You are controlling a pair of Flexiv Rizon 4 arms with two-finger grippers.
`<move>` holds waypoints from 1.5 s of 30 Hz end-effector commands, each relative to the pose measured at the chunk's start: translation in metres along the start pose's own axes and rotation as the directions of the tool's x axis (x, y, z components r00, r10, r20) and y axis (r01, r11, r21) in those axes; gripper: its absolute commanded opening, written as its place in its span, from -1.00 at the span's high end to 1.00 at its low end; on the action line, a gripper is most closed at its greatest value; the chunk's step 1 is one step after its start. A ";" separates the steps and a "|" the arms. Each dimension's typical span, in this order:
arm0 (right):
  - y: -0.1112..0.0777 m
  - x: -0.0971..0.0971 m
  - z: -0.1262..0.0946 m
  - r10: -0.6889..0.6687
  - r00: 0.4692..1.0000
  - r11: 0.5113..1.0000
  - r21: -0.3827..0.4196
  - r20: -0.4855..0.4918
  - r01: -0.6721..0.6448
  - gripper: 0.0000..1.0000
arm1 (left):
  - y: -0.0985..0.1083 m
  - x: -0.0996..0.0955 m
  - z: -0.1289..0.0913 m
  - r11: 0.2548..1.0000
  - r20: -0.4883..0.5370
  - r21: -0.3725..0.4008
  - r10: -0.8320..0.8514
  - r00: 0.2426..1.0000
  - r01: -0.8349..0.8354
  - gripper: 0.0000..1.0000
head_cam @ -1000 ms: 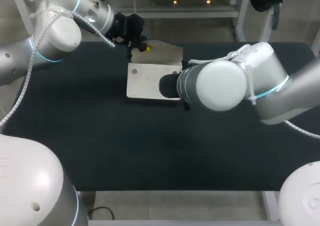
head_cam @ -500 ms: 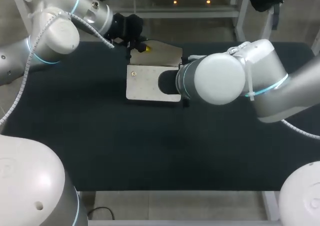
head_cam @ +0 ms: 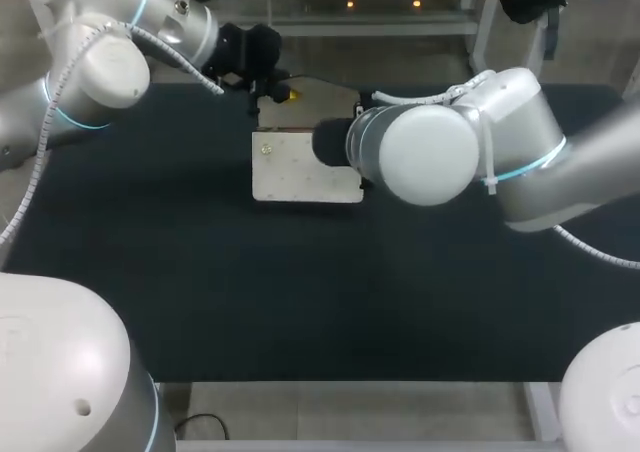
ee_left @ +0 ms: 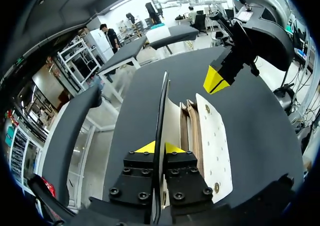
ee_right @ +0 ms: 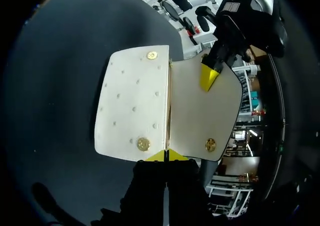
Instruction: Pick up the bag, open it, inspect its contents, close it, and place it on the opposite side
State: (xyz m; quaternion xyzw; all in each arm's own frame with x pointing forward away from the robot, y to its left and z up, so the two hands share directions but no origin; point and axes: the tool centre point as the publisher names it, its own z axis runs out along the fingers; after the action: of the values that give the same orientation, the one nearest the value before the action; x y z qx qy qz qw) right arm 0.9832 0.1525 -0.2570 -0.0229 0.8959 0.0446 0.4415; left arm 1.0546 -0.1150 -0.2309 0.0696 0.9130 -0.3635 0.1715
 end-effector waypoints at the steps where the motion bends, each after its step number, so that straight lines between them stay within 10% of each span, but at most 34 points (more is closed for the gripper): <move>1: 0.011 -0.007 0.017 0.000 1.000 1.000 0.029 0.006 0.000 1.00 | -0.005 0.003 -0.006 1.000 -0.007 -0.021 -0.017 1.000 0.017 1.00; 45: 0.024 0.002 0.046 -0.020 0.999 1.000 0.002 -0.041 0.020 1.00 | -0.004 0.002 -0.017 0.981 -0.134 0.072 -0.171 0.976 0.182 1.00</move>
State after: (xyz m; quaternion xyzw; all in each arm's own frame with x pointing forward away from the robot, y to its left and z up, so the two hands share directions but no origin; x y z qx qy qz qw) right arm 1.0199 0.1818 -0.2826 -0.0325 0.9049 0.0401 0.4225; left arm 1.0400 -0.1074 -0.2197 0.0147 0.9089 -0.4083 0.0841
